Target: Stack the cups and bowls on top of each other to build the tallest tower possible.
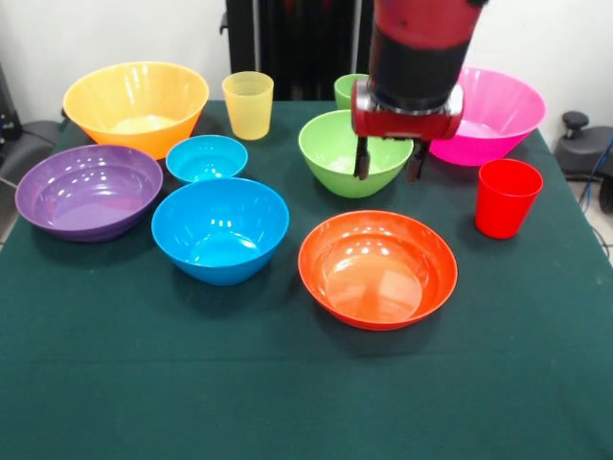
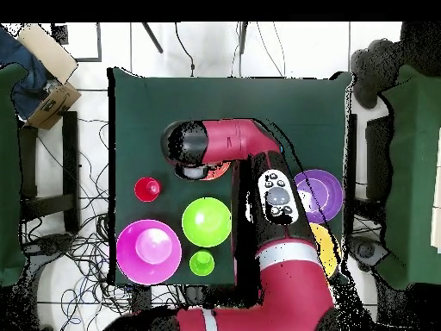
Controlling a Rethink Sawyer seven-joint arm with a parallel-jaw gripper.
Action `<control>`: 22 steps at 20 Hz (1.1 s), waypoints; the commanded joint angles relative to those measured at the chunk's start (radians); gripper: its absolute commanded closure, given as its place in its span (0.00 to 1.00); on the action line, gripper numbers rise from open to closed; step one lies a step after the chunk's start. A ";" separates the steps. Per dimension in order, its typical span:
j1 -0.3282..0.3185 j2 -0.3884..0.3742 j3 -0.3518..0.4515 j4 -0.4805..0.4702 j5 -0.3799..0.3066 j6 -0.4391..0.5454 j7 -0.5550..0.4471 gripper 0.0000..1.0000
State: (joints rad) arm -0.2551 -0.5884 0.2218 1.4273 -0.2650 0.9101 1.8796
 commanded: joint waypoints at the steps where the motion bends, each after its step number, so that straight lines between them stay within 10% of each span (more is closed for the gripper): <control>1: -0.031 -0.051 0.105 0.045 0.019 0.022 -0.104 0.00; 9: -0.095 -0.019 0.199 0.182 -0.006 -0.300 -0.096 0.00; 22: -0.058 0.021 0.231 0.188 0.016 -0.394 0.014 0.00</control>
State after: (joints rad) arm -0.3365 -0.6251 0.3792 1.5486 -0.2464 0.5429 1.8796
